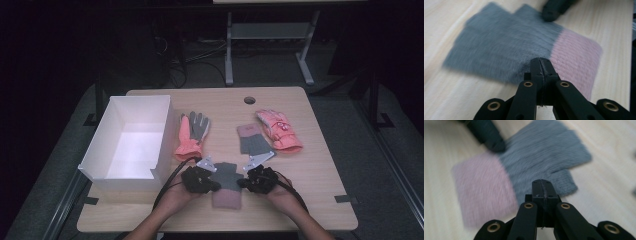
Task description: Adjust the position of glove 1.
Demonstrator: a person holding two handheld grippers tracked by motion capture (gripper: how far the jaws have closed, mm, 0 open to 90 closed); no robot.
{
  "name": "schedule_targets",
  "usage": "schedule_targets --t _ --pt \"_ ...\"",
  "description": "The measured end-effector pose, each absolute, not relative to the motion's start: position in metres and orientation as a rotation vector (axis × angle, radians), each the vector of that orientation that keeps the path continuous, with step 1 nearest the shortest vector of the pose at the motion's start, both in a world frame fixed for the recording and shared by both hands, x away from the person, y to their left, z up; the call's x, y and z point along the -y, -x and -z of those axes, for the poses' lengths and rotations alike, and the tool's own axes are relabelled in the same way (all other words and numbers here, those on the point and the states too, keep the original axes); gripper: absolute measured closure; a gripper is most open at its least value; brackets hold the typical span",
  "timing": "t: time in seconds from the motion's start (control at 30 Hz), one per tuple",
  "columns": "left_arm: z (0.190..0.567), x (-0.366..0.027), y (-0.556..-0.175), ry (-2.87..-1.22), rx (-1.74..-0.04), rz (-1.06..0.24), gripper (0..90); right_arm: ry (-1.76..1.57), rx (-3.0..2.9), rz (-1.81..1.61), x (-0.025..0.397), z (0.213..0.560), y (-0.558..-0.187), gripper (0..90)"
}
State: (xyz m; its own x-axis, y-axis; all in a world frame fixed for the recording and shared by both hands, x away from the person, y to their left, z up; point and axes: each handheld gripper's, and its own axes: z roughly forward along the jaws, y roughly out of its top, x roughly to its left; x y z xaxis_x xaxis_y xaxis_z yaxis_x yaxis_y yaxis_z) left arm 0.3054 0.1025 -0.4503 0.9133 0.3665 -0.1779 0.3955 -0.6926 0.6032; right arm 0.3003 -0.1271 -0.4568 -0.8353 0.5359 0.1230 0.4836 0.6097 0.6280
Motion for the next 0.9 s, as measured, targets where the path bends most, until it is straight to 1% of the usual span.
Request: schedule_targets --t 0.27,0.43,0.57,0.6,0.63,0.73,0.77,0.8,0.83,0.87,0.9 --pt "0.452 -0.092 -0.304 -2.403 -0.501 0.086 89.7 -0.888 -2.727 -1.044 0.113 0.458 -0.327 90.0" --pt "0.453 -0.086 -0.303 -2.408 -0.472 0.097 89.7 -0.879 -2.722 -1.064 0.103 0.460 -0.336 90.0" --pt "0.451 -0.090 -0.302 -2.395 -0.473 0.084 89.0 -0.869 -2.708 -1.072 0.106 0.457 -0.334 90.0" --pt "0.450 -0.091 -0.302 -2.390 -0.476 0.078 86.2 -0.880 -2.680 -1.064 0.115 0.452 -0.335 90.0" --pt "0.448 -0.094 -0.300 -2.376 -0.484 0.072 86.2 -0.880 -2.680 -1.064 0.115 0.452 -0.335 90.0" --pt "0.444 -0.105 -0.297 -2.351 -0.516 0.041 78.7 -0.933 -2.617 -1.053 0.138 0.445 -0.344 90.0" --pt "0.443 -0.109 -0.296 -2.348 -0.522 0.022 72.7 -0.961 -2.594 -1.044 0.146 0.443 -0.346 90.0" --pt "0.442 -0.115 -0.294 -2.352 -0.546 0.001 61.2 -1.007 -2.556 -1.044 0.160 0.440 -0.352 90.0" --pt "0.442 -0.115 -0.294 -2.352 -0.546 0.001 54.3 -1.019 -2.535 -1.015 0.167 0.439 -0.354 90.0" --pt "0.442 -0.118 -0.293 -2.369 -0.555 -0.029 54.3 -1.019 -2.535 -1.015 0.167 0.439 -0.354 90.0" --pt "0.442 -0.120 -0.291 -2.367 -0.564 -0.046 49.6 -1.031 -2.519 -0.996 0.174 0.438 -0.357 90.0"
